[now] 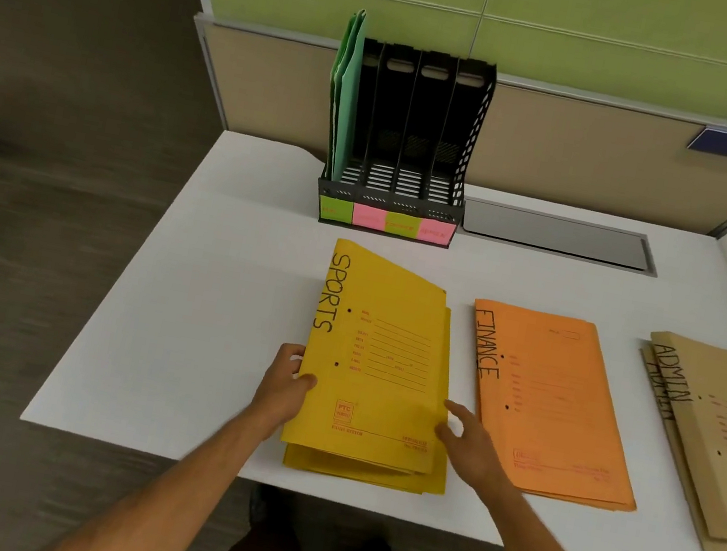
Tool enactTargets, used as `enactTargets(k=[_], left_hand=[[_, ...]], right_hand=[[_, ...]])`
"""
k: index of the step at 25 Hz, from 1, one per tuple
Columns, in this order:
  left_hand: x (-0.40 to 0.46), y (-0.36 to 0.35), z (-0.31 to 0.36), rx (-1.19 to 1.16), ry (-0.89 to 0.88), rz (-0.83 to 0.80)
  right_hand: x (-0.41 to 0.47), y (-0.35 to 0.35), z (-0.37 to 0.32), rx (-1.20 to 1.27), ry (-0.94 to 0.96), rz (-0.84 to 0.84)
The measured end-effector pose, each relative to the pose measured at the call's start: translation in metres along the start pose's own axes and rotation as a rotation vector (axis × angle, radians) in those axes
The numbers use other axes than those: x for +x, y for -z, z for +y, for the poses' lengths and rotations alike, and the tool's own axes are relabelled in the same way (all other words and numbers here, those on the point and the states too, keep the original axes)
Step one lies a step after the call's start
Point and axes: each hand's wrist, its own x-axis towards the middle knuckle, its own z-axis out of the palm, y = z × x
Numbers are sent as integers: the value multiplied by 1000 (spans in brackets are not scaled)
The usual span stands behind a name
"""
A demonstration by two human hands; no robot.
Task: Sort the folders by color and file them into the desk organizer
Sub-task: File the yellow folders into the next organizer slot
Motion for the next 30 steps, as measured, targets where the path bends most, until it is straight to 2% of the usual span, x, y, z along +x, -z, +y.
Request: enactTargets(k=[5, 9, 14, 17, 19, 22, 25, 30], left_hand=[[23, 42, 17, -76, -27, -45], [48, 85, 29, -117, -30, -131], [80, 130, 29, -159, -11, -229], [89, 141, 30, -139, -9, -331], [101, 144, 39, -97, -21, -399], [124, 139, 59, 9, -50, -412], [147, 131, 76, 200, -137, -339], [197, 132, 118, 589, -384, -192]], right_hand=[[18, -11, -40, 359, -103, 95], [36, -30, -72, 665, -202, 34], [54, -45, -104, 885, -159, 36], [54, -44, -118, 982, -160, -42], [52, -42, -131, 964, -151, -77], [50, -32, -151, 855, -147, 2], [54, -20, -165, 855, -19, 124], [63, -2, -197, 633, 160, 313]])
